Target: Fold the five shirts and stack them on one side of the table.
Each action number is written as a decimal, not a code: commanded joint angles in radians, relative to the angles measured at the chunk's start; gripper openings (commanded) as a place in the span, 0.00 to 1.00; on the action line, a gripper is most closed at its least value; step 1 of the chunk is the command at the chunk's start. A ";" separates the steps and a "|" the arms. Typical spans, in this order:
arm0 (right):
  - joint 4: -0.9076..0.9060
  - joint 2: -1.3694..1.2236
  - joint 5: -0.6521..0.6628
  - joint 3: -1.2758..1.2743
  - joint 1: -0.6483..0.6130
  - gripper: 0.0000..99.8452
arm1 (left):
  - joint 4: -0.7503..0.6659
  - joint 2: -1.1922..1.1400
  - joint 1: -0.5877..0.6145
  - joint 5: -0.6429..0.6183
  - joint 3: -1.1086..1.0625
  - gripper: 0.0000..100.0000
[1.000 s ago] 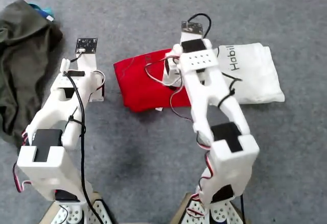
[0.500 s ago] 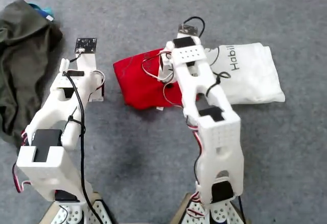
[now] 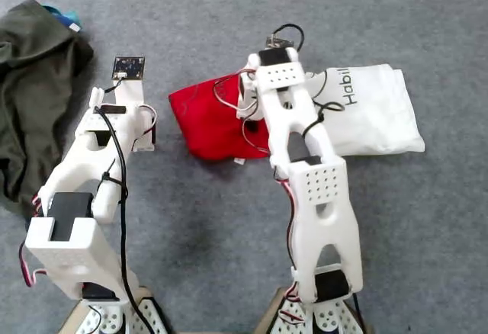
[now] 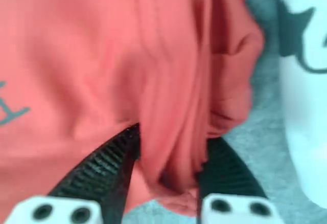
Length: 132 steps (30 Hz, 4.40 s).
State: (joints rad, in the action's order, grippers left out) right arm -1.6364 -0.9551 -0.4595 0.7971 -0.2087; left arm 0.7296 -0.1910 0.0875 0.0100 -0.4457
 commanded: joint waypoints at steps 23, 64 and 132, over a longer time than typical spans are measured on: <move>-0.080 -0.102 0.055 0.102 0.084 0.02 | 0.242 -0.235 -0.127 -0.522 0.680 0.27; -0.130 -0.044 0.097 0.470 0.149 0.02 | 0.775 -1.025 -0.199 -0.491 2.112 0.03; 0.135 0.056 0.390 0.079 0.721 0.02 | 0.899 -0.824 -0.183 -0.436 2.114 0.21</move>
State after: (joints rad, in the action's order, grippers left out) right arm -1.5182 -0.8738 -0.0575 0.8523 0.4941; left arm 1.5873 -1.0840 -0.1550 -0.4503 1.6210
